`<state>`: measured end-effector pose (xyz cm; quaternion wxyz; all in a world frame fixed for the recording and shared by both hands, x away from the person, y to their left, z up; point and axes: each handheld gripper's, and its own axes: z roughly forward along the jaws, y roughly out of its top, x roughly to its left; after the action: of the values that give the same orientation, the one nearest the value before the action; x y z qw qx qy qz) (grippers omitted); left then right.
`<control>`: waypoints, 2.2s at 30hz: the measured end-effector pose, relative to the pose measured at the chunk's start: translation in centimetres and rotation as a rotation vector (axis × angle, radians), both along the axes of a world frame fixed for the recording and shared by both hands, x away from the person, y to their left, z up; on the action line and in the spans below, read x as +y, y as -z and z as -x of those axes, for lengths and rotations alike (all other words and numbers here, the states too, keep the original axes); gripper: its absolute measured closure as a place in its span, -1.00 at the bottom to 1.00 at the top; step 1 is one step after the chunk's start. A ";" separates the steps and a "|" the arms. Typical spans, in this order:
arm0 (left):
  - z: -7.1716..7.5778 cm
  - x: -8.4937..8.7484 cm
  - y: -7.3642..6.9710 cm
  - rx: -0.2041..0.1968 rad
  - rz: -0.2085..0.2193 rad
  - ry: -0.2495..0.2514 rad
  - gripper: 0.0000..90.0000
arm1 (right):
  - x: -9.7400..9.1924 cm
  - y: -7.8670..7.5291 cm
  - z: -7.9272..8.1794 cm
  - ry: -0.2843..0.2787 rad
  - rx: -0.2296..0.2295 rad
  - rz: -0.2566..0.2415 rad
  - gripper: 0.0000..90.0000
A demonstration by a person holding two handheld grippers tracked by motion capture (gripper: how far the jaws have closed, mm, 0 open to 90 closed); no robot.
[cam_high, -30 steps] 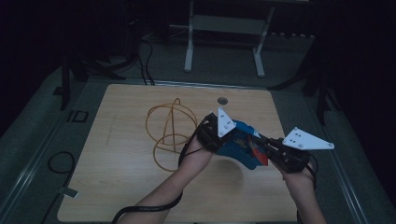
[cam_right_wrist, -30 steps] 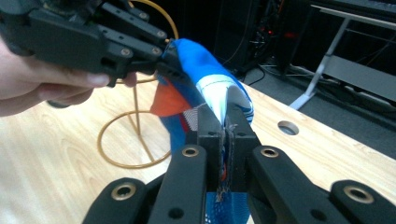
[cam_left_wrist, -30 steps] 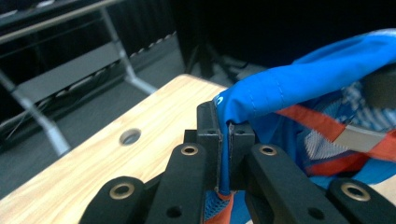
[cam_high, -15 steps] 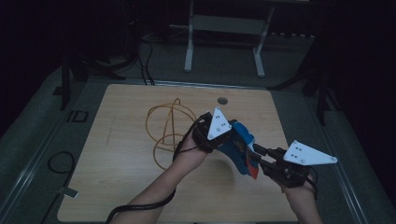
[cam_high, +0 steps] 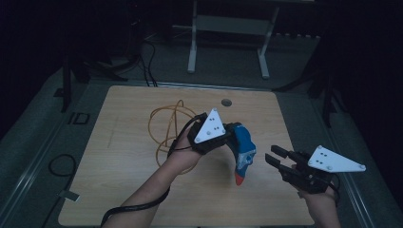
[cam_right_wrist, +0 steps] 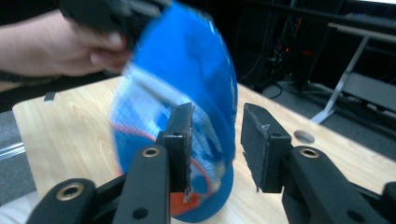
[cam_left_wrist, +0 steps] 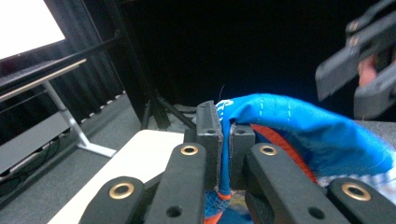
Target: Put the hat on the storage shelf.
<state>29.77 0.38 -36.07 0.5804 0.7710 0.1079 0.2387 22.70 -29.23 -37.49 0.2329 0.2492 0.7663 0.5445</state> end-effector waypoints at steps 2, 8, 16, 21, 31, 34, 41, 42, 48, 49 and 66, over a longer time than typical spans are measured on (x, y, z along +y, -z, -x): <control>0.0 0.6 -0.1 0.020 0.052 0.052 0.95 | 0.2 0.6 -0.1 -0.015 0.015 0.013 0.34; 0.3 1.1 -0.2 0.039 0.085 0.168 0.95 | 1.3 1.8 0.0 -0.066 0.032 0.029 0.20; 0.8 0.8 0.1 0.056 0.066 0.249 0.95 | 2.5 2.3 -0.1 -0.098 0.026 0.036 0.30; 0.8 0.7 0.2 0.068 0.082 0.254 0.95 | 3.1 2.3 -0.2 -0.112 0.031 0.041 0.27; 0.9 0.5 0.2 0.071 0.078 0.248 0.95 | 3.8 2.3 -0.1 -0.106 0.028 0.039 0.89; 0.9 0.9 0.2 0.072 0.078 0.232 0.94 | 3.6 2.0 0.0 -0.079 0.020 0.027 1.00; 0.9 1.7 0.2 0.077 0.061 0.216 0.94 | 2.7 1.1 0.2 -0.032 -0.005 0.008 1.00; 0.9 1.8 0.2 0.077 0.063 0.213 0.94 | 2.5 1.0 0.1 -0.026 -0.007 0.004 1.00; 1.0 2.1 0.2 0.086 0.030 0.205 0.93 | 2.0 0.2 0.0 -0.011 -0.017 -0.011 1.00; 1.1 2.1 0.3 0.087 0.023 0.201 0.92 | 1.9 0.1 0.0 -0.011 -0.020 -0.011 1.00; 3.3 4.6 -0.7 0.050 -0.074 0.076 0.17 | 1.4 -1.4 0.2 -0.007 -0.042 -0.028 1.00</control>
<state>26.42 4.99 -35.41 0.5575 0.8011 0.0839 0.2011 22.47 -27.81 -36.06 0.2433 0.2383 0.7544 0.5611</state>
